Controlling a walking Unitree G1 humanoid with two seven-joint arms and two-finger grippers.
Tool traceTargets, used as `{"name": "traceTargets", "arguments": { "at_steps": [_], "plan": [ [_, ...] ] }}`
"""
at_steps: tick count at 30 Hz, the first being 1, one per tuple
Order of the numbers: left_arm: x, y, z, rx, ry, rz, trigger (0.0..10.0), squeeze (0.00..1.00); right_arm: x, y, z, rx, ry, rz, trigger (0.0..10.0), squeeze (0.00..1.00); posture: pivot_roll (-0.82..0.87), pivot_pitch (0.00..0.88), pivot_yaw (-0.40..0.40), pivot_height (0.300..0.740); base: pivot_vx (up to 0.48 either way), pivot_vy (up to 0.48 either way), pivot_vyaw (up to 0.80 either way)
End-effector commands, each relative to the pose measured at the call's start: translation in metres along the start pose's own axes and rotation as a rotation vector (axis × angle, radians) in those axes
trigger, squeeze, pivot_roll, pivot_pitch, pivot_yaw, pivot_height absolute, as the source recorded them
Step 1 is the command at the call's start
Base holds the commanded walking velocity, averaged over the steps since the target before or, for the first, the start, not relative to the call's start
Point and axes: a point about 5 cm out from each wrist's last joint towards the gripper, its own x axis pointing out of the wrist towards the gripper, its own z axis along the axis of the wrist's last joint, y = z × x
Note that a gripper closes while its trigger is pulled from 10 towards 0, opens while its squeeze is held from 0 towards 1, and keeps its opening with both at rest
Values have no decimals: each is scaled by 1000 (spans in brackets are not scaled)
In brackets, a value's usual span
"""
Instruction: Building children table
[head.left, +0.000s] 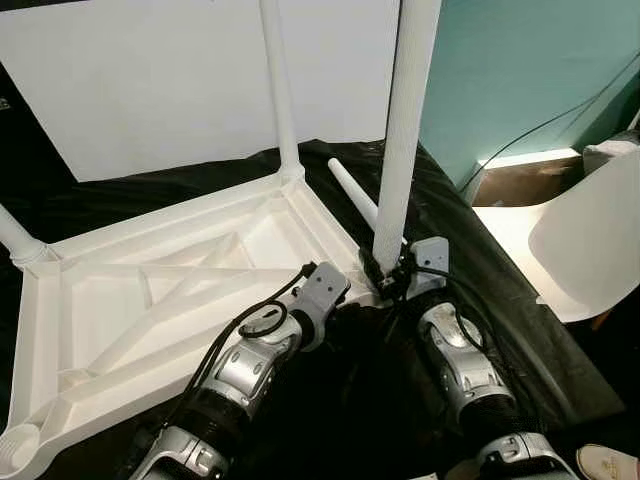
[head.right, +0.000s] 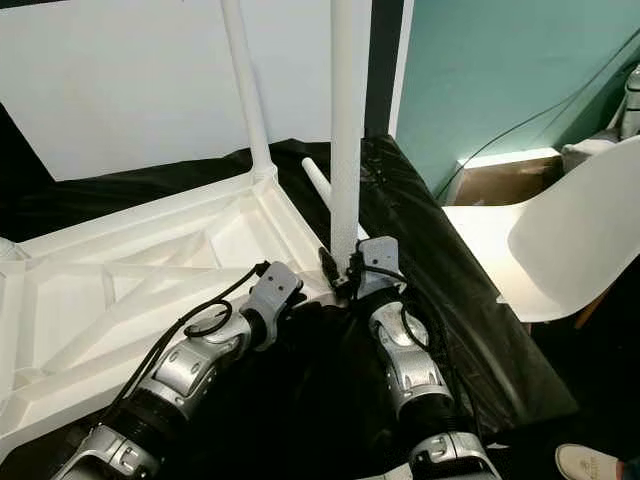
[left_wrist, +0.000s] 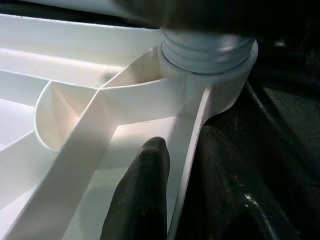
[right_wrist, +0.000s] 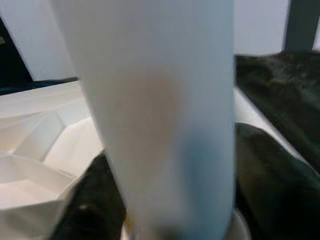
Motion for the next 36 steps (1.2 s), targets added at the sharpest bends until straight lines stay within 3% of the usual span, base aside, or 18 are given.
{"name": "traceTargets", "arguments": {
  "at_steps": [1, 2, 7, 14, 17, 18, 24, 28, 32, 33, 34, 36],
  "plan": [
    [3, -20, -37, -72, 146, -151, 10000, 0, -2, 5, -5, 7, 36, 100, 10000, 749, 5, 0, 14, 740, 0, 0, 0],
    [3, -20, -38, -77, 147, -150, 10000, 0, -3, 4, -6, -6, 50, 157, 10000, 0, 5, 0, 14, 740, 0, 0, 0],
    [3, -20, -38, -81, 147, -149, 10000, 0, -3, -15, -4, -60, 98, 260, 10000, 0, 3, 0, 12, 740, 0, 0, 0],
    [3, -18, -38, -78, 148, -145, 10000, 0, -3, -31, -4, -62, 207, 432, 10000, 0, -3, 0, 15, 740, 0, 0, 0],
    [3, -17, -38, -77, 148, -145, 10000, 0, -3, -34, -3, -68, 212, 447, 10000, 0, -3, 0, 15, 740, 0, 0, 0],
    [3, -17, -37, -75, 148, -144, 10000, 0, -2, -37, -1, -76, 218, 469, 0, 0, -2, 0, 17, 740, 0, 0, 0],
    [4, -16, -36, -72, 146, -142, 10000, 0, -2, -38, -1, -63, 251, 527, 0, 0, 0, 0, 17, 740, 0, 0, 0],
    [2, -16, -38, -73, 150, -139, 10000, 0, -15, -19, -12, 4, 273, 604, 0, 0, 12, 0, 12, 740, 0, 0, 0],
    [1, -16, -40, -74, 153, -135, 10000, 0, -22, -4, -19, 61, 242, 532, 0, 0, 17, 0, 11, 740, 0, 0, 0],
    [1, -16, -40, -75, 154, -134, 10000, 0, -23, 0, -21, 72, 214, 461, 0, 0, 17, 0, 11, 740, 0, 0, 0],
    [1, -16, -40, -75, 153, -134, 10000, 0, -21, -7, -12, 35, 85, 242, 0, 0, 21, 0, 11, 740, 0, 0, 0],
    [1, -16, -40, -76, 154, -133, 10000, 0, -23, -20, -10, 49, 33, -36, 0, 0, 21, 0, 11, 740, 0, 0, 0]
  ]
}}
